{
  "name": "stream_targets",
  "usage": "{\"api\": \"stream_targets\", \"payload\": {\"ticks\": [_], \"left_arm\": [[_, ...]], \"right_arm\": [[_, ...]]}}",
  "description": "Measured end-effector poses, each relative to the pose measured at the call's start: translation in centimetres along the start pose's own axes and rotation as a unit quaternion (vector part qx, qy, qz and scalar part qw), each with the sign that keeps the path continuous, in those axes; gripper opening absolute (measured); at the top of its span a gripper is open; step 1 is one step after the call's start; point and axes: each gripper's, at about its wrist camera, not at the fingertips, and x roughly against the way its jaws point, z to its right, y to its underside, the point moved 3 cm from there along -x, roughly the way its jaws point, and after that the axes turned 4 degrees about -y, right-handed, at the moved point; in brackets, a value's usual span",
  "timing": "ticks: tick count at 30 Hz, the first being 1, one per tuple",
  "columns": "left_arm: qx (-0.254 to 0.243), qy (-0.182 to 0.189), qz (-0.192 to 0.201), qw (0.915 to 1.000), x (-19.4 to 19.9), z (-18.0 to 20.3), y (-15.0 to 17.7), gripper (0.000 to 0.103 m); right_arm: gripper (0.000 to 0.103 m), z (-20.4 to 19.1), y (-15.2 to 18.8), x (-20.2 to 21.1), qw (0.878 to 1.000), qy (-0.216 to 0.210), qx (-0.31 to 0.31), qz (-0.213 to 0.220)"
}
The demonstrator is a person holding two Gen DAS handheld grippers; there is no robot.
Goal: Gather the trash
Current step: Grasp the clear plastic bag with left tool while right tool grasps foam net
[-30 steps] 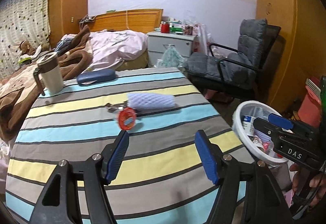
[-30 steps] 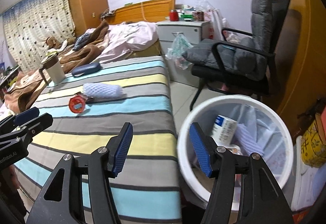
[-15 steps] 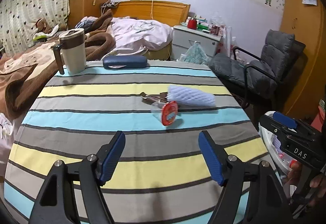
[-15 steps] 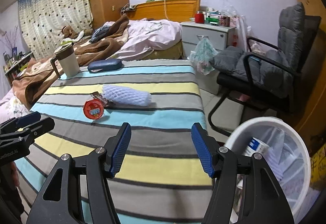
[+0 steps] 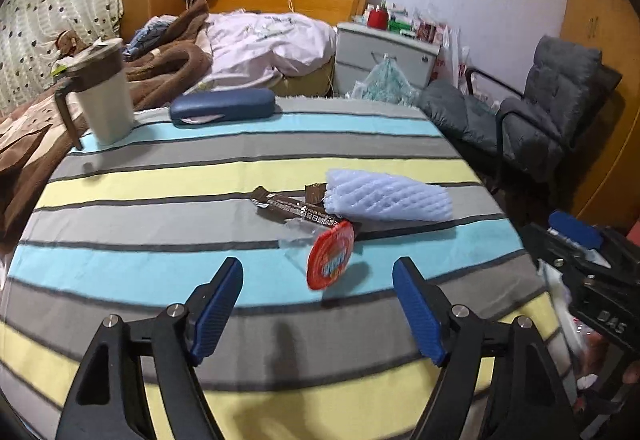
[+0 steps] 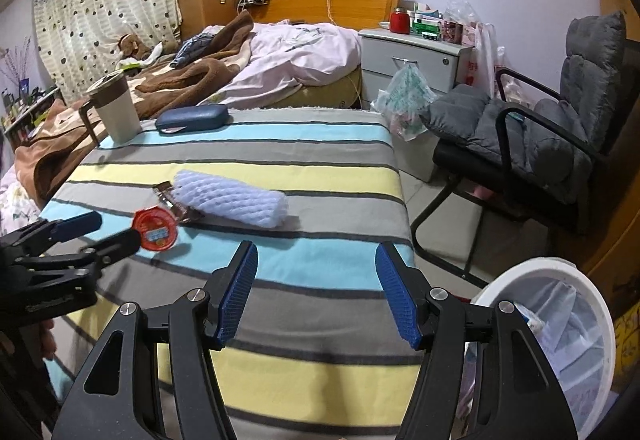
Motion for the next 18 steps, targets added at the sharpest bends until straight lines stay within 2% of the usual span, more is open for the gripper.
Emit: {"api": "stream_targets", "payload": {"ticks": [10, 11, 12, 14, 18], "left_arm": [[0.035, -0.015, -0.025, 0.9990, -3.6, -1.0, -0.7, 0.079], [0.040, -0.011, -0.028, 0.9987, -3.7, -1.3, -0.6, 0.077], [0.042, -0.009, -0.031, 0.9986, -3.8, -1.5, -0.6, 0.072], [0.042, -0.012, -0.034, 0.9985, -3.7, -1.8, -0.4, 0.069], [0.045, -0.011, -0.039, 0.9981, -3.7, -2.7, -0.1, 0.054]], "right_arm": [[0.063, 0.2, -1.1, -1.5, 1.000, -0.008, 0.000, -0.004], [0.063, 0.0, -1.3, -1.8, 1.000, -0.009, 0.003, -0.008], [0.063, -0.1, -1.4, -1.9, 1.000, -0.011, 0.005, -0.008], [0.063, -0.4, -1.6, -2.2, 1.000, -0.020, 0.011, -0.008], [0.063, -1.3, -2.0, -3.0, 0.999, -0.029, 0.031, -0.011]]}}
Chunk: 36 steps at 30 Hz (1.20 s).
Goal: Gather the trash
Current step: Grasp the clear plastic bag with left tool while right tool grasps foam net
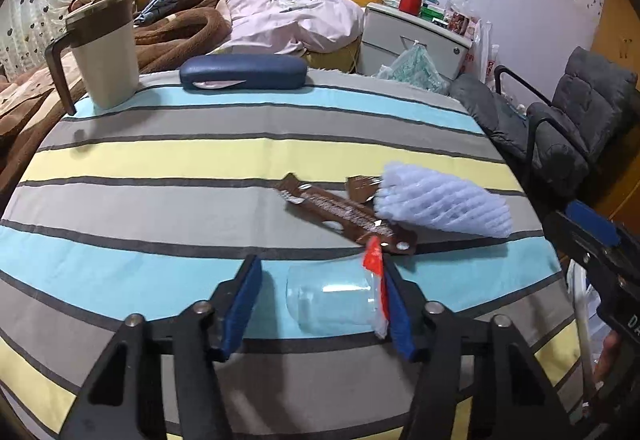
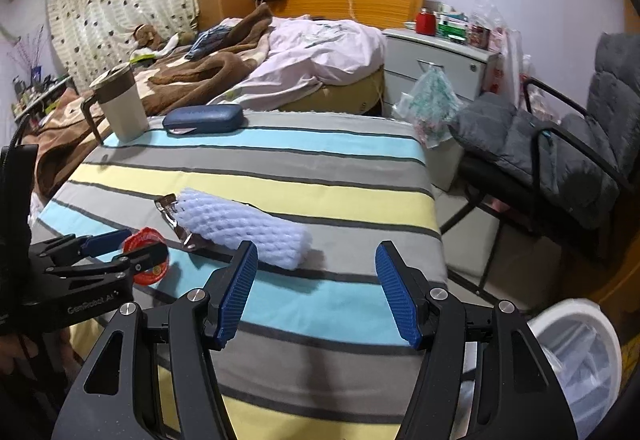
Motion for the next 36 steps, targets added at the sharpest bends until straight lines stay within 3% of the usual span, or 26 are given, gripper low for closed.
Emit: {"api": "stream_targets", "payload": {"ticks": [3, 13, 17, 22, 25, 30, 33, 36], "left_arm": [[0.005, 0.012, -0.003, 0.9999, 0.2, -0.7, 0.1, 0.044], [0.015, 0.012, -0.004, 0.9998, 1.1, -3.4, 0.9, 0.044], [0.015, -0.016, 0.003, 0.9997, 1.8, -4.8, 1.2, 0.044], [0.031, -0.016, -0.001, 0.9994, 2.1, -6.4, 1.5, 0.044], [0.027, -0.018, -0.002, 0.9995, 2.2, -6.7, 1.7, 0.053], [0.023, -0.028, 0.002, 0.9993, 2.3, -6.9, 1.7, 0.066], [0.019, -0.028, -0.002, 0.9994, 2.1, -6.9, 1.8, 0.068], [0.016, -0.027, -0.007, 0.9995, 1.9, -6.8, 1.8, 0.068]], "right_arm": [[0.063, -0.2, -0.2, -0.7, 1.000, -0.011, 0.008, -0.006], [0.063, -1.8, -0.8, -2.6, 0.998, -0.043, 0.048, -0.027], [0.063, -3.0, -0.6, -2.9, 0.995, -0.058, 0.080, -0.021], [0.063, -3.8, -0.9, -3.7, 0.991, -0.041, 0.127, -0.026], [0.063, -3.9, -1.0, -4.3, 0.988, -0.011, 0.151, -0.035], [0.063, -3.4, -1.1, -4.8, 0.990, -0.001, 0.134, -0.046], [0.063, -2.9, -1.2, -4.9, 0.992, 0.010, 0.114, -0.052], [0.050, -2.4, -1.3, -4.7, 0.995, -0.001, 0.087, -0.053]]}}
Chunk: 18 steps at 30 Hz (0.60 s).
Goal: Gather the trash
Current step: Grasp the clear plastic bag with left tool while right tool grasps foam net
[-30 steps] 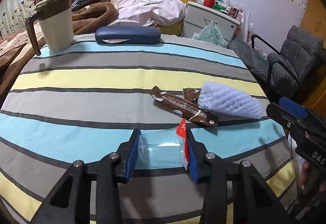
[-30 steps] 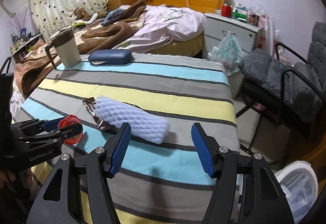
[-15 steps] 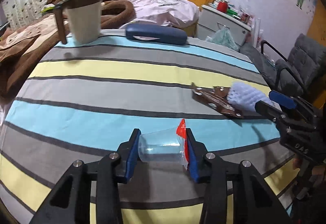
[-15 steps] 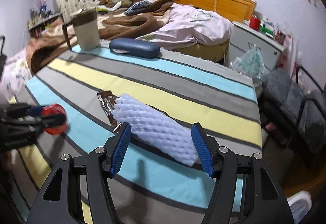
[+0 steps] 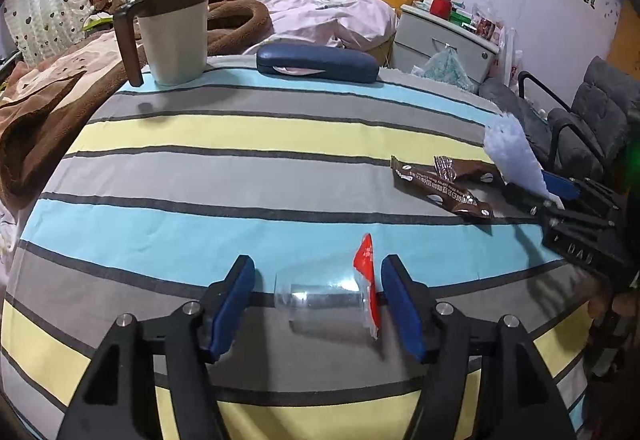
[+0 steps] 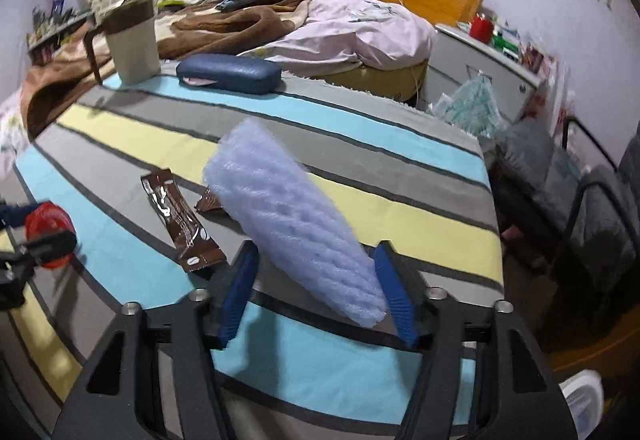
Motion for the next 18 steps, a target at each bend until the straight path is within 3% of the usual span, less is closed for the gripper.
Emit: {"api": "stream_targets", "payload": {"ticks": [4, 8, 18], "left_arm": [[0.007, 0.016, 0.004, 0.9998, 0.2, 0.1, 0.0, 0.064], [0.003, 0.015, 0.004, 0.9999, 0.2, 0.3, 0.0, 0.045], [-0.021, 0.018, 0.019, 0.9994, 1.6, 1.7, 0.5, 0.045]], "right_arm": [[0.037, 0.2, 0.3, 0.4, 1.000, 0.000, -0.019, 0.003], [0.031, 0.7, 0.5, 0.6, 0.999, -0.008, -0.040, 0.003], [0.030, 0.0, 1.6, 1.8, 0.998, -0.018, -0.057, 0.004]]}}
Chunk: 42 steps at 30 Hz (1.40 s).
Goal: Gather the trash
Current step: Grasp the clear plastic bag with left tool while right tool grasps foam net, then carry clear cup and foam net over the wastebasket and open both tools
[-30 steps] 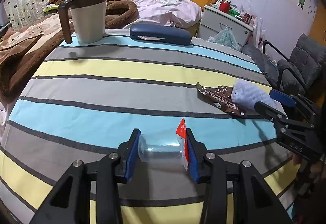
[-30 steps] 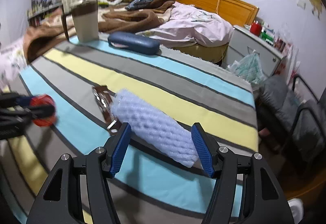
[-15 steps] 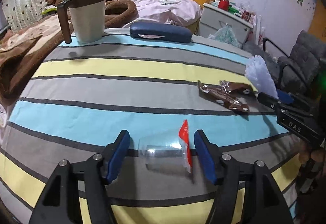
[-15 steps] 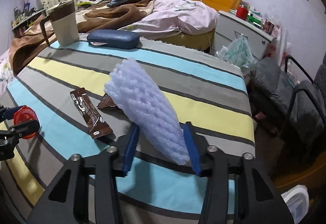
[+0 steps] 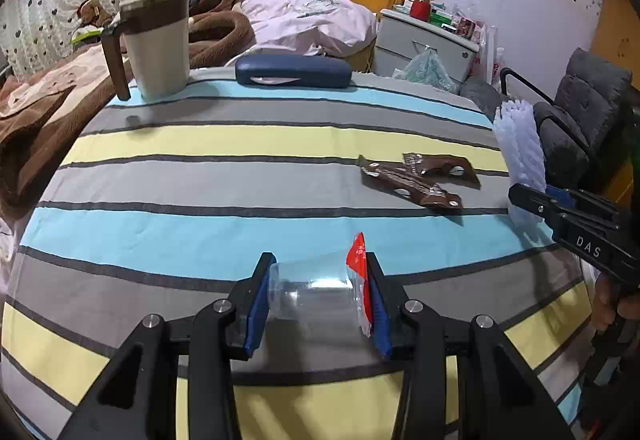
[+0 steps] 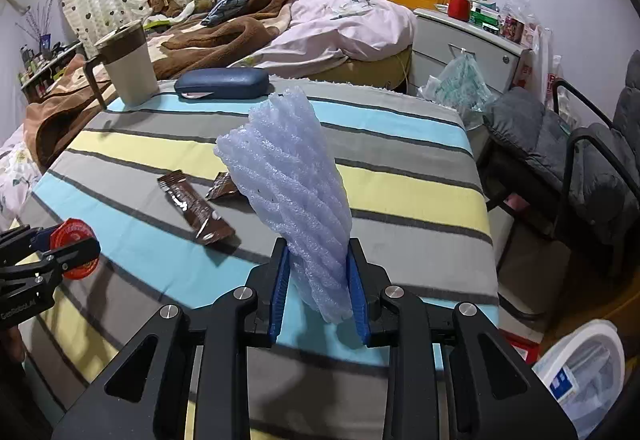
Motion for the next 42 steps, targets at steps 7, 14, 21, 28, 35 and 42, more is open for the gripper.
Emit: {"api": "stream_targets", "payload": {"ticks": [7, 14, 21, 28, 35, 42], "left_arm": [[-0.011, 0.008, 0.017, 0.9998, 1.9, 1.2, 0.3, 0.045], [-0.025, 0.017, 0.040, 0.9987, 4.3, 3.2, 0.4, 0.045], [-0.050, 0.029, 0.062, 0.9964, 6.5, 6.1, 1.0, 0.045], [-0.075, 0.051, 0.077, 0.9929, 8.0, 9.2, 1.4, 0.045], [-0.100, 0.076, 0.085, 0.9885, 9.0, 12.8, 2.0, 0.045], [-0.125, 0.102, 0.090, 0.9828, 9.8, 16.8, 2.6, 0.045]], "right_arm": [[0.030, -0.5, 0.8, 2.0, 1.000, -0.001, -0.008, 0.013], [0.030, -0.3, 1.6, 4.5, 0.999, -0.001, -0.020, 0.033], [0.030, 0.1, 3.0, 6.7, 0.998, 0.012, -0.031, 0.050], [0.030, 1.7, 4.3, 8.7, 0.996, 0.039, -0.052, 0.063], [0.030, 3.7, 6.0, 11.0, 0.992, 0.070, -0.077, 0.073], [0.030, 6.0, 7.9, 12.9, 0.986, 0.106, -0.101, 0.075]]}}
